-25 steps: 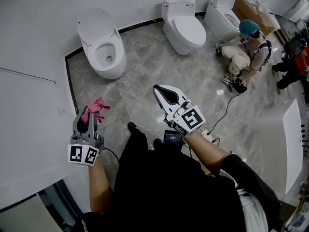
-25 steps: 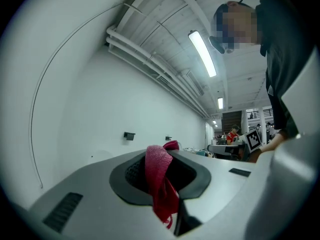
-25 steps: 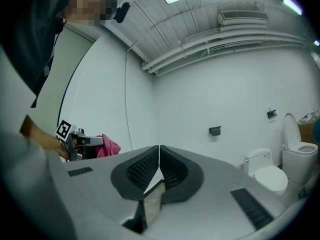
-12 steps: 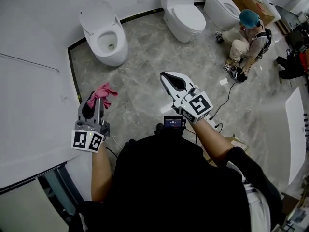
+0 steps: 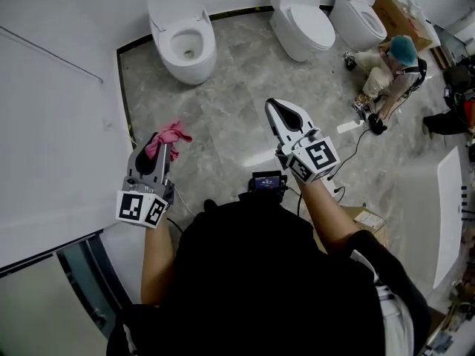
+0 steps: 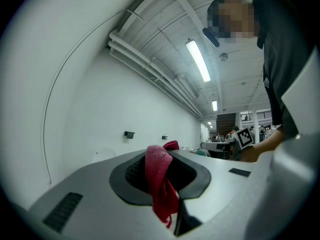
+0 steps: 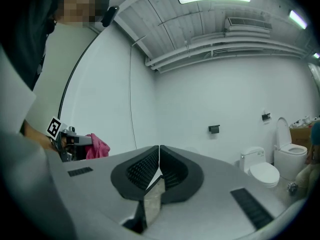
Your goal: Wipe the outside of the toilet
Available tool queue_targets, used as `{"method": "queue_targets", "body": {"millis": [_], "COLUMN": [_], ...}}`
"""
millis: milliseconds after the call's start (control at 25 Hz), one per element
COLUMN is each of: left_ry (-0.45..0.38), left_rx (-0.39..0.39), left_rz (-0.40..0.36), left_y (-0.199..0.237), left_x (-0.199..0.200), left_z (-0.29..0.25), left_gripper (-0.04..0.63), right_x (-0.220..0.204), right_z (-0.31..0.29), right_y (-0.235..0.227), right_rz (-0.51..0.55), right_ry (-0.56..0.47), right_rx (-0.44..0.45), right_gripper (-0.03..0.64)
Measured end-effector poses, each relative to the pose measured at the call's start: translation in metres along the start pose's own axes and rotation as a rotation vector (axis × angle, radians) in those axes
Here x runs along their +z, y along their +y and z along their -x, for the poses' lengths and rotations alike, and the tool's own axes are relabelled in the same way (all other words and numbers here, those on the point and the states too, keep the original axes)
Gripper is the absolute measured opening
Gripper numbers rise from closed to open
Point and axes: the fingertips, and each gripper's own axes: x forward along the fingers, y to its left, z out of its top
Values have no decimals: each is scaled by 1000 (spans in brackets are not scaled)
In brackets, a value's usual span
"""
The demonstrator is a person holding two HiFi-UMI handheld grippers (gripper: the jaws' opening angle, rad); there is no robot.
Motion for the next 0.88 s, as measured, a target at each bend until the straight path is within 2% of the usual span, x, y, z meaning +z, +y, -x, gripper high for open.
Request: {"method": "queue_targets", "body": {"millis": [160,400,720,880], "left_ry": [21,73,80,97], "left_rx": [36,26,16,-5], "left_rz": [13,59,89,58], "left_y": [19,37,19,3], "left_x": [-8,-38,-41,-36], "left_z": [26,46,15,0], "left_gripper": [77,77,78,78], "right_x": [-19,-45,-47,-42], "right_z": [-8,-18,-13,0], "right_y": [33,66,50,39], "right_rz": [-26,-50,-33,-32], "right_ry": [54,97,99,87], "right_rx": [7,11,73,68], "right_gripper": [34,34,34,34]}}
